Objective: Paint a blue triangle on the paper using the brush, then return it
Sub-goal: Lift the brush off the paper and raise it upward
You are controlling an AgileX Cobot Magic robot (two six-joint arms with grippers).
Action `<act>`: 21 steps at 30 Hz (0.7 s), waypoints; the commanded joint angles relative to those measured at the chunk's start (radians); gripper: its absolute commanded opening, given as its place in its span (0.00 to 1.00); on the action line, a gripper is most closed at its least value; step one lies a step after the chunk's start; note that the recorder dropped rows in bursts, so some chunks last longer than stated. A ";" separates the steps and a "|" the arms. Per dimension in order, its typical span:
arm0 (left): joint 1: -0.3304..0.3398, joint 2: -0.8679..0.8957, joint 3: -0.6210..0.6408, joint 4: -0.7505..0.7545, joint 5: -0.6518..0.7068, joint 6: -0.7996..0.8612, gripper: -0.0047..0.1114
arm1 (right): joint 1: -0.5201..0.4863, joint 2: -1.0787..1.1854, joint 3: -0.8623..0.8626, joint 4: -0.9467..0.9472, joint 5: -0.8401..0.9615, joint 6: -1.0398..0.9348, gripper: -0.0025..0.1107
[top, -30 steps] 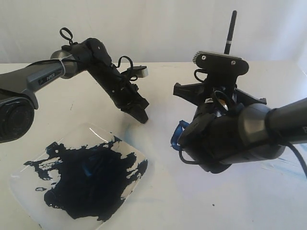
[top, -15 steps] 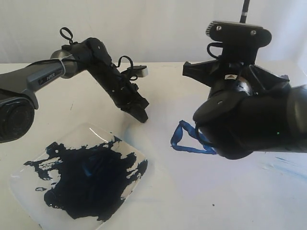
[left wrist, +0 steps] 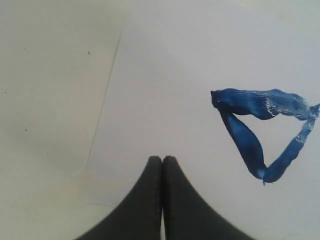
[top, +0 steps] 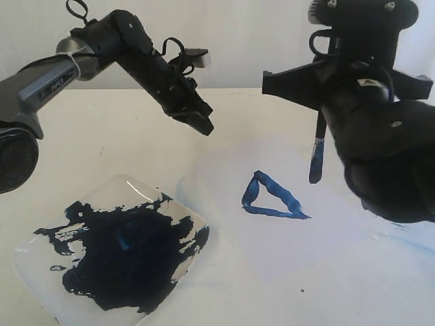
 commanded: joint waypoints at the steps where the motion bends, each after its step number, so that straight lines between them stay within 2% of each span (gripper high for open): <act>1: 0.026 -0.071 -0.014 0.046 0.032 -0.034 0.04 | -0.038 -0.107 0.006 -0.007 0.108 -0.129 0.02; 6: 0.085 -0.141 -0.014 0.073 0.114 -0.050 0.04 | -0.135 -0.241 0.006 0.031 0.294 -0.193 0.02; 11: 0.135 -0.214 -0.011 0.084 0.114 -0.044 0.04 | -0.233 -0.334 0.004 0.068 0.515 -0.235 0.02; 17: 0.164 -0.337 -0.007 0.181 0.114 -0.100 0.04 | -0.335 -0.372 0.004 0.093 0.747 -0.235 0.02; 21: 0.166 -0.411 0.132 0.276 0.114 -0.105 0.04 | -0.386 -0.372 0.002 0.095 0.865 -0.231 0.02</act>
